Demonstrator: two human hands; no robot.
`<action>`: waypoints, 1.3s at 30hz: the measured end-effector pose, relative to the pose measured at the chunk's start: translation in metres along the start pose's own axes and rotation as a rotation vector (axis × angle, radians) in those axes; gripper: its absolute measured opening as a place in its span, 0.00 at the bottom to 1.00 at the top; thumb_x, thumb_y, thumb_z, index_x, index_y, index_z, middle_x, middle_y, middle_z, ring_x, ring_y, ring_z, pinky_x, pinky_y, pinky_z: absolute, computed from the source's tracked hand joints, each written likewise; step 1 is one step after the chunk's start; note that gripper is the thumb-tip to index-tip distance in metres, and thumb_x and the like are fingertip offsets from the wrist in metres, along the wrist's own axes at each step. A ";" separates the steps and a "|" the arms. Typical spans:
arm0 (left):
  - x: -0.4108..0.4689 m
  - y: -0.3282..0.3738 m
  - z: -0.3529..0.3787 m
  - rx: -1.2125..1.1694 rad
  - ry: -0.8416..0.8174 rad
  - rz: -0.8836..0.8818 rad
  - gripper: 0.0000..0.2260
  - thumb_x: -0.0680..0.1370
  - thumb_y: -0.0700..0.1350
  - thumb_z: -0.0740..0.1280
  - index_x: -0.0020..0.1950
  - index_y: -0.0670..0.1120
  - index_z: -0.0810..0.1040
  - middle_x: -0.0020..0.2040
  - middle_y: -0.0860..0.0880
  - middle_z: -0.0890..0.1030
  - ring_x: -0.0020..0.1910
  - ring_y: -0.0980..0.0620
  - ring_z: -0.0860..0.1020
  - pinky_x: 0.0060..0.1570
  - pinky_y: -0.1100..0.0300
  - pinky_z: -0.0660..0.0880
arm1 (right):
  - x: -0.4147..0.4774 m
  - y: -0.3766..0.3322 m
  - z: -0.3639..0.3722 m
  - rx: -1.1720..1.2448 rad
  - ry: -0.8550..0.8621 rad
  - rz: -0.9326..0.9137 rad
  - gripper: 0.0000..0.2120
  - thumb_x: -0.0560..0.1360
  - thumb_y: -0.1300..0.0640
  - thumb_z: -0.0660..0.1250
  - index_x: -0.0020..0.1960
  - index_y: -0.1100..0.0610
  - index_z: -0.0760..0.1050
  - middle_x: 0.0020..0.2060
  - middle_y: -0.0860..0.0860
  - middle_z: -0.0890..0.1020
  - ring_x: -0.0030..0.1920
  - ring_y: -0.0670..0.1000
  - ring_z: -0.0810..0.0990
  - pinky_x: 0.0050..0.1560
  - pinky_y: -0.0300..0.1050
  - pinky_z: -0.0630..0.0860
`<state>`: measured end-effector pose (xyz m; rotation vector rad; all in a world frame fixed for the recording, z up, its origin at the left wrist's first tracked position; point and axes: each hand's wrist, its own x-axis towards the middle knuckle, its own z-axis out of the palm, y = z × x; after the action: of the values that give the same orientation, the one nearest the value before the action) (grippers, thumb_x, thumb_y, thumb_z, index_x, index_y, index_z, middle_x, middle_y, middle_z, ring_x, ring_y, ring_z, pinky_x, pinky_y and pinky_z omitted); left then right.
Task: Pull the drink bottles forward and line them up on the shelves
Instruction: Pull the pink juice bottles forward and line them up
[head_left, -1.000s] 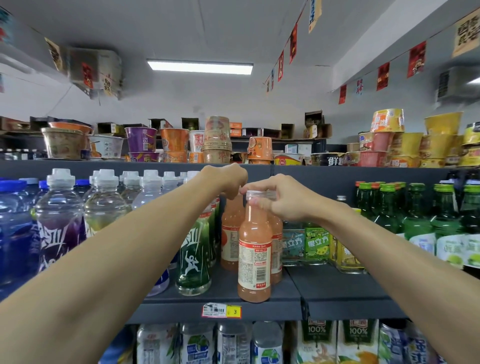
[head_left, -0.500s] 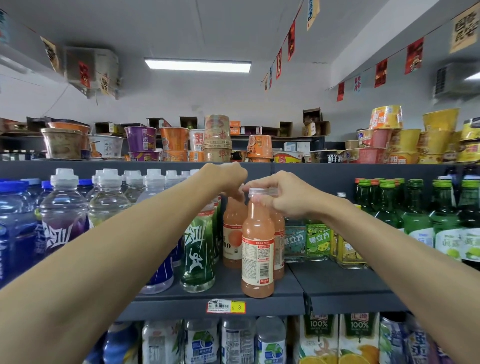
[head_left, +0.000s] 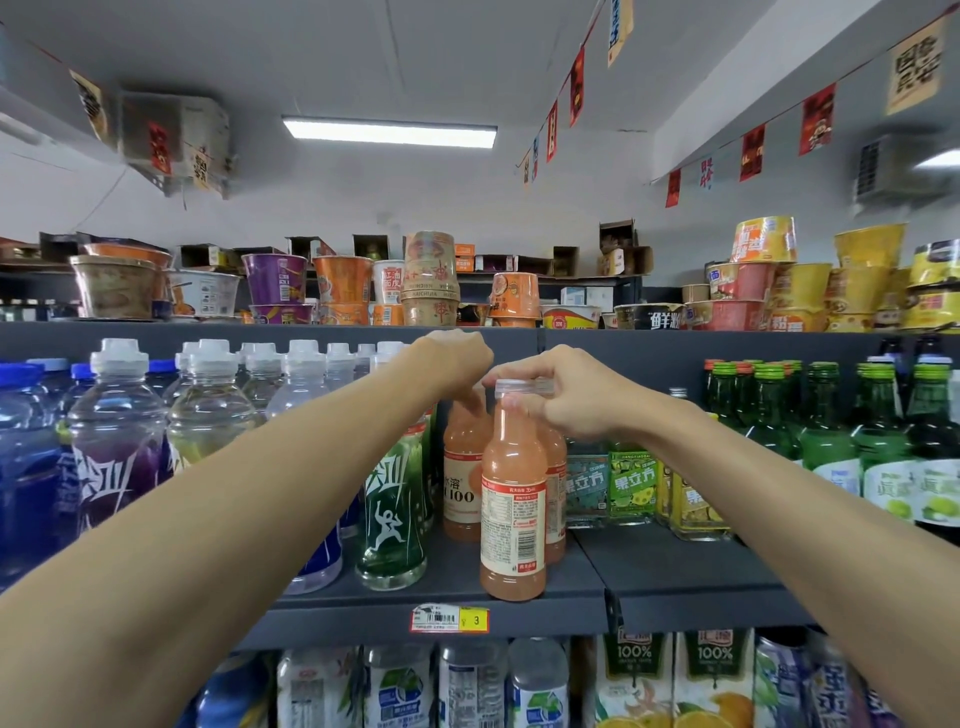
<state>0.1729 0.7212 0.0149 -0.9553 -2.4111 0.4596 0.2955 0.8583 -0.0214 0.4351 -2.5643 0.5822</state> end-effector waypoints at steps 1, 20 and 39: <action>0.000 0.000 0.001 0.015 0.004 0.001 0.20 0.77 0.58 0.71 0.60 0.44 0.81 0.38 0.51 0.73 0.40 0.51 0.74 0.40 0.58 0.71 | 0.000 0.000 0.000 -0.003 0.001 -0.002 0.15 0.80 0.52 0.68 0.66 0.43 0.79 0.64 0.44 0.80 0.63 0.47 0.77 0.61 0.43 0.75; -0.006 0.000 0.004 0.267 0.035 0.083 0.22 0.72 0.67 0.70 0.56 0.51 0.78 0.44 0.52 0.74 0.47 0.52 0.74 0.46 0.56 0.68 | 0.001 -0.001 0.000 -0.033 -0.012 0.005 0.17 0.80 0.53 0.68 0.68 0.43 0.77 0.67 0.44 0.79 0.66 0.48 0.76 0.52 0.31 0.69; -0.049 -0.036 -0.013 -0.017 0.495 -0.015 0.18 0.80 0.58 0.62 0.61 0.49 0.80 0.61 0.48 0.81 0.64 0.46 0.74 0.69 0.45 0.67 | -0.010 -0.012 0.010 -0.474 0.079 -0.086 0.28 0.74 0.37 0.69 0.72 0.39 0.68 0.54 0.47 0.77 0.54 0.48 0.70 0.63 0.54 0.67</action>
<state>0.1912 0.6630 0.0266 -0.9290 -1.9734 0.1688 0.3050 0.8455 -0.0303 0.3434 -2.4835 -0.0449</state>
